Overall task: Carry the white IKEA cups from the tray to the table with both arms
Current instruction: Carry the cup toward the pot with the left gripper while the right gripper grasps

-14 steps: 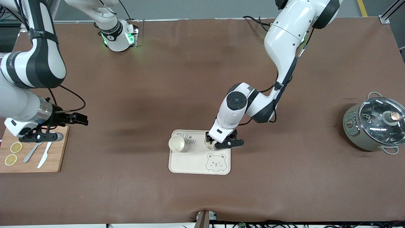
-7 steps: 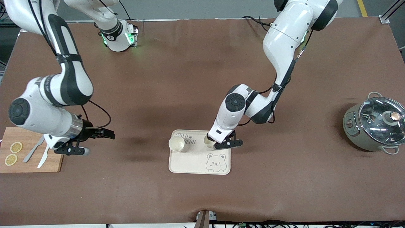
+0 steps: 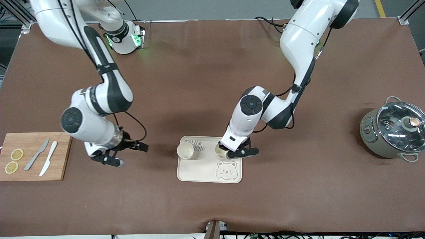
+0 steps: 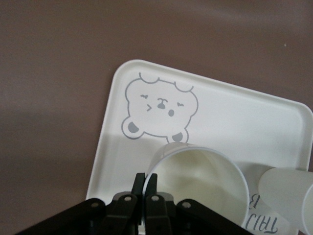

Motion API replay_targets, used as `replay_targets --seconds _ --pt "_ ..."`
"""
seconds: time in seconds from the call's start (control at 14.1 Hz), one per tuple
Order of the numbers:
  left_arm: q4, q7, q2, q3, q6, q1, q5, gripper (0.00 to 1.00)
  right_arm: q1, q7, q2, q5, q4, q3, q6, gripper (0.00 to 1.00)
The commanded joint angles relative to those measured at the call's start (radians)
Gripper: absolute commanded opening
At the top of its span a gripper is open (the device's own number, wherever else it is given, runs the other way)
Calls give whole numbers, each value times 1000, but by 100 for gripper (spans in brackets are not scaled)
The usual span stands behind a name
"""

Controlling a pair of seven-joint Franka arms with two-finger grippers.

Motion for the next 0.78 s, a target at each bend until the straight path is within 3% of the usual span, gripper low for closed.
replay_targets --seconds 0.0,0.28,0.5,0.71 --pt "-27 21 -108 -3 -141 69 31 0 71 129 54 12 57 -8 23 100" --pt "-78 35 -205 -30 -327 207 5 0 137 207 94 10 61 -8 76 100" --pt "-284 81 -309 -39 -329 305 -6 0 141 209 101 15 61 -8 84 100" --pt "-542 86 -427 -39 -221 383 -6 0 152 209 117 13 61 -8 84 100"
